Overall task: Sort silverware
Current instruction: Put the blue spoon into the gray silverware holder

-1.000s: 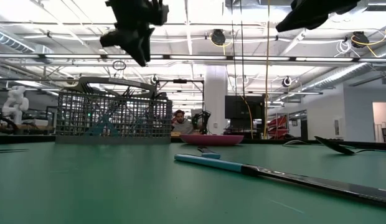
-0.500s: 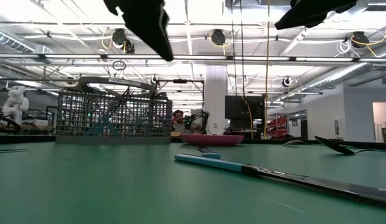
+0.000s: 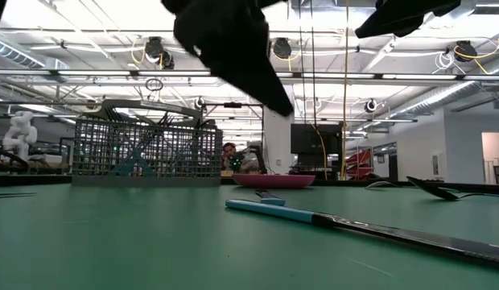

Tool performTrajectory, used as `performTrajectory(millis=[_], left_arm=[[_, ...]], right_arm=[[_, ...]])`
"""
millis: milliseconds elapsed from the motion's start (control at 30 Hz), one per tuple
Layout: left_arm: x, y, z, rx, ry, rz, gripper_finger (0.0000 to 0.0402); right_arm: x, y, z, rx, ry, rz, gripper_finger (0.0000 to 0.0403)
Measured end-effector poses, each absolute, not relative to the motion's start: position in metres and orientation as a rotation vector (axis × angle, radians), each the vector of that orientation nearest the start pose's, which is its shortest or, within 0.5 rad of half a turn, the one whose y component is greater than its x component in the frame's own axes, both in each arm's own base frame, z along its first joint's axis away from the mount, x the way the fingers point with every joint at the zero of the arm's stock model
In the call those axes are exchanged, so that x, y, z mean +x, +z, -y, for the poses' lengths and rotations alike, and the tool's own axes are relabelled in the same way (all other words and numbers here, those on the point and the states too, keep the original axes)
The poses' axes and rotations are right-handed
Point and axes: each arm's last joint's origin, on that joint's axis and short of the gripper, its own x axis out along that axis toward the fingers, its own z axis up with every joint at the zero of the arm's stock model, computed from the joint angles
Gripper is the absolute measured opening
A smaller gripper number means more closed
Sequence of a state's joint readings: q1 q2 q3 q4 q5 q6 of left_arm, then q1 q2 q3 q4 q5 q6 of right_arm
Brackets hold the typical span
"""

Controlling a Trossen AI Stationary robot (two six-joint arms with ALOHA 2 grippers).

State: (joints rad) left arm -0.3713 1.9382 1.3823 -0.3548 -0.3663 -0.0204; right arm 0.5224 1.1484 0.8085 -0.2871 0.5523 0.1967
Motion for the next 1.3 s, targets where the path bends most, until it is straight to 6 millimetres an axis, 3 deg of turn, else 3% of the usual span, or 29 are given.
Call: performTrajectory(millis=[200,400,633,833,967,1100,1300], left_arm=[[0.400,0.174,0.152,0.264,-0.080,-0.814,0.0132],[0.403,0.177,0.155,0.239,-0.105,-0.767,0.0132],[0.396,0.194,0.151,0.262,-0.073,-0.764,0.0132],[0.375,0.186,0.151,0.205,-0.046,-0.693,0.0132],[0.361,0.178,0.151,0.147,-0.030,-0.551,0.0132],[0.357,0.186,0.151,0.118,-0.076,-0.326,0.0132],[0.359,0.192,0.155,0.108,-0.173,-0.212,0.0132]], right_arm=[[0.213,0.265,-0.105,-0.128,-0.080,-0.532,0.0171],[0.213,0.265,-0.105,-0.128,-0.079,-0.532,0.0171],[0.213,0.265,-0.105,-0.120,-0.080,-0.532,0.0171],[0.212,0.264,-0.107,0.028,-0.108,-0.532,0.0171],[0.202,0.257,-0.118,0.162,-0.078,-0.615,0.0171],[0.190,0.244,-0.133,0.261,-0.106,-0.723,0.0171],[0.177,0.233,-0.151,0.402,-0.115,-0.815,0.0171]])
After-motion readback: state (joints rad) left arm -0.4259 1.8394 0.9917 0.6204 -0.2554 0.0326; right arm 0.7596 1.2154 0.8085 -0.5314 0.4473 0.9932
